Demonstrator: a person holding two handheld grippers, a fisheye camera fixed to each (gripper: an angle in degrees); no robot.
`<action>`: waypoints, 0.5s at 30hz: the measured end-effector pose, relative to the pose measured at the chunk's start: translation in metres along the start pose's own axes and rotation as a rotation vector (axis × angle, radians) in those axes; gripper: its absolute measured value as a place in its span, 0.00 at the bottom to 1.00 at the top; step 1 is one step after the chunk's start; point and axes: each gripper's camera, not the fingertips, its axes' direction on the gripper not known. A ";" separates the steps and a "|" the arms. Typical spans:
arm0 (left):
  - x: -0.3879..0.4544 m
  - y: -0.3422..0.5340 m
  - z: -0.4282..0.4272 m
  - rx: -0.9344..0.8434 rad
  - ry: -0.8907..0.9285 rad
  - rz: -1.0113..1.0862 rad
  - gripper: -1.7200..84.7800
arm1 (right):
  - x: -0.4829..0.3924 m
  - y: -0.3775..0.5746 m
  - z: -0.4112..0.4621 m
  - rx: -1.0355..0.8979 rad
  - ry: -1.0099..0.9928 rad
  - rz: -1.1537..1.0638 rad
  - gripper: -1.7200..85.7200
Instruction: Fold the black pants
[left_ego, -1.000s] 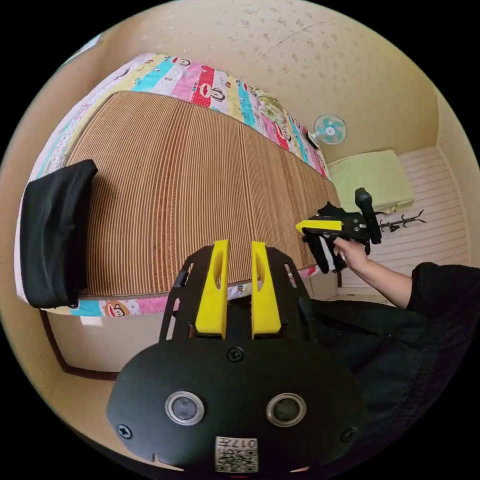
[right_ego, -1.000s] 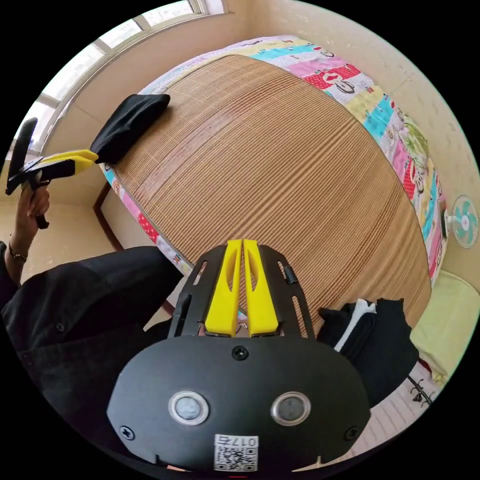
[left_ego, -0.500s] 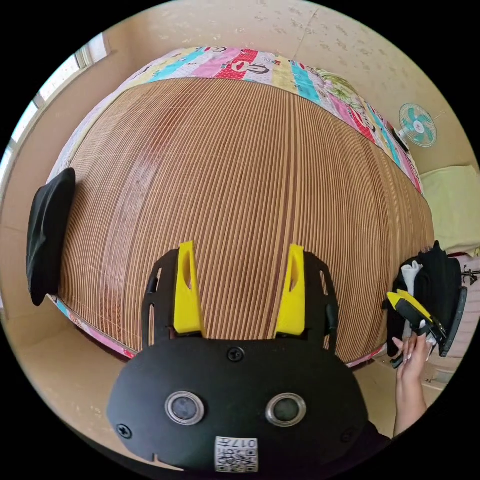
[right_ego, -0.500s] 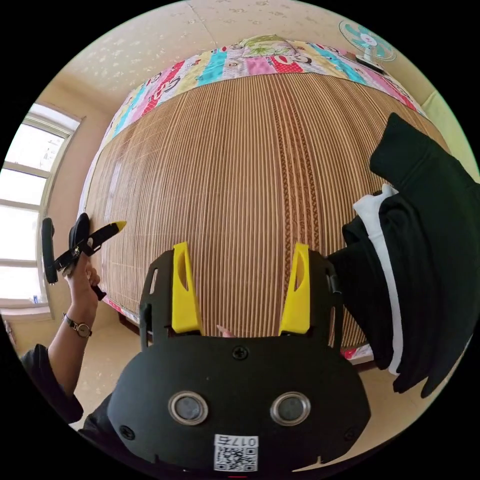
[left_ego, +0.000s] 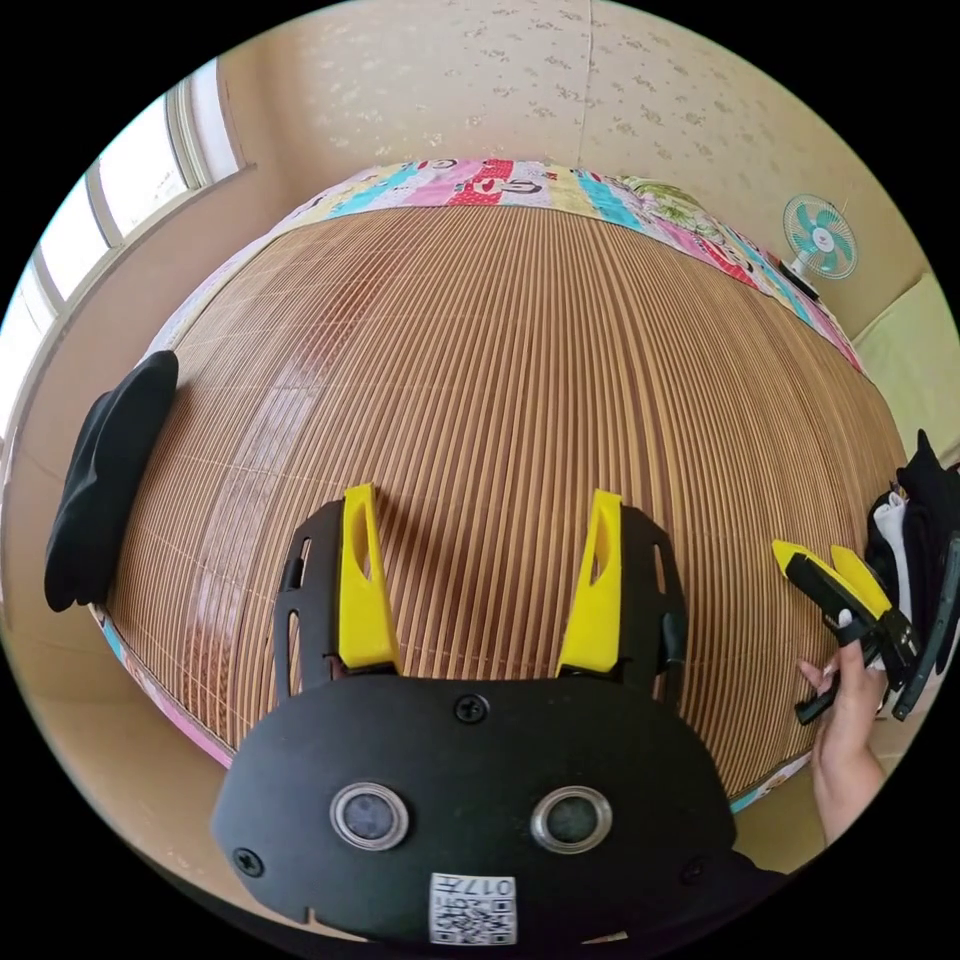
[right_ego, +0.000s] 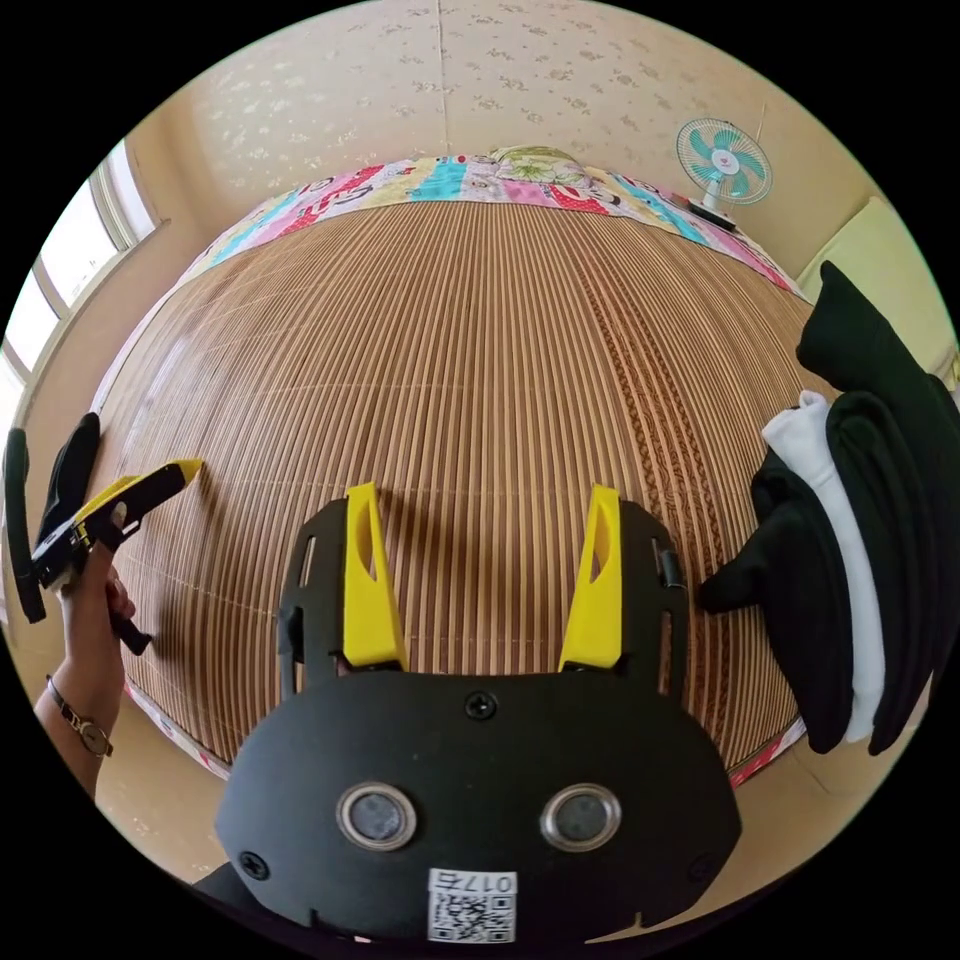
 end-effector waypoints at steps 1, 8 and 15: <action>-0.002 -0.001 0.002 -0.003 -0.002 0.003 0.34 | 0.001 0.003 0.001 0.004 -0.005 0.002 0.33; -0.015 -0.009 0.012 -0.004 -0.002 -0.001 0.34 | 0.004 0.010 0.007 0.006 -0.005 0.006 0.33; -0.030 -0.020 0.019 -0.003 -0.010 0.002 0.34 | 0.008 0.013 0.015 0.008 -0.001 0.005 0.33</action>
